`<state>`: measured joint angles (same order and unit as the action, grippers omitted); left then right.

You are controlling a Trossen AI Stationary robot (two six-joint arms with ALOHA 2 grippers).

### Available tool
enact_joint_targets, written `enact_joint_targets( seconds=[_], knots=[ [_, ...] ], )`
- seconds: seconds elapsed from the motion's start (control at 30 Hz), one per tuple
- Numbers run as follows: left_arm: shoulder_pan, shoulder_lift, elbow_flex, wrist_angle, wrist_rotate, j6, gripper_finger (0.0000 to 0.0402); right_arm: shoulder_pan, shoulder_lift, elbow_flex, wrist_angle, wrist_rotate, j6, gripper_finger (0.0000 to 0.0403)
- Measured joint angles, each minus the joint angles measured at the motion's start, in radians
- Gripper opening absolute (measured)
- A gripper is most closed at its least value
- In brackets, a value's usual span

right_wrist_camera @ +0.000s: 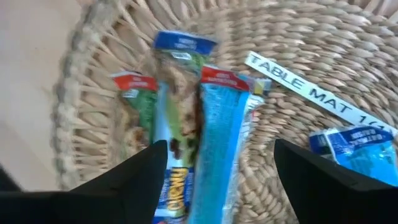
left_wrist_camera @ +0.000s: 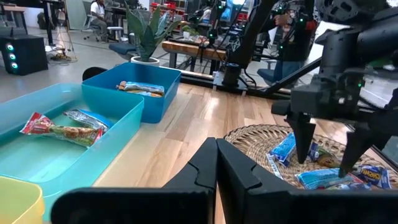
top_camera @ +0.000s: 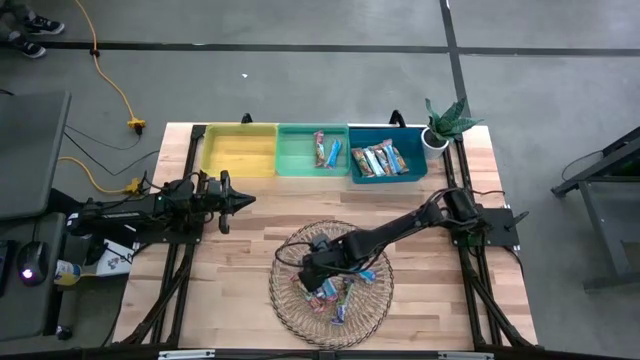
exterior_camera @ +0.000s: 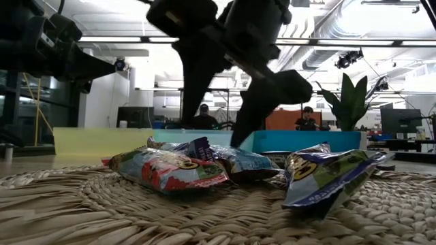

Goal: Pick and place Granola Bars by type
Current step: Put the red granola bar into the light green bin

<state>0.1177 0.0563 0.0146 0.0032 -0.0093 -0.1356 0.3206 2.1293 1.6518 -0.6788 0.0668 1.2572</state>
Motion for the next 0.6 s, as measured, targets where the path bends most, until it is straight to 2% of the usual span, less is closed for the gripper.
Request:
enact_joint_targets(
  seconds=[0.3, 0.6],
  knots=[
    [0.0, 0.0, 0.0, 0.0, 0.0, 0.0, 0.0, 0.0, 0.054, 0.0, 0.017, -0.025, -0.006, 0.0279],
    [0.0, 0.0, 0.0, 0.0, 0.0, 0.0, 0.0, -0.001, 0.059, 0.0, 0.005, 0.003, -0.008, 0.0279]
  ],
)
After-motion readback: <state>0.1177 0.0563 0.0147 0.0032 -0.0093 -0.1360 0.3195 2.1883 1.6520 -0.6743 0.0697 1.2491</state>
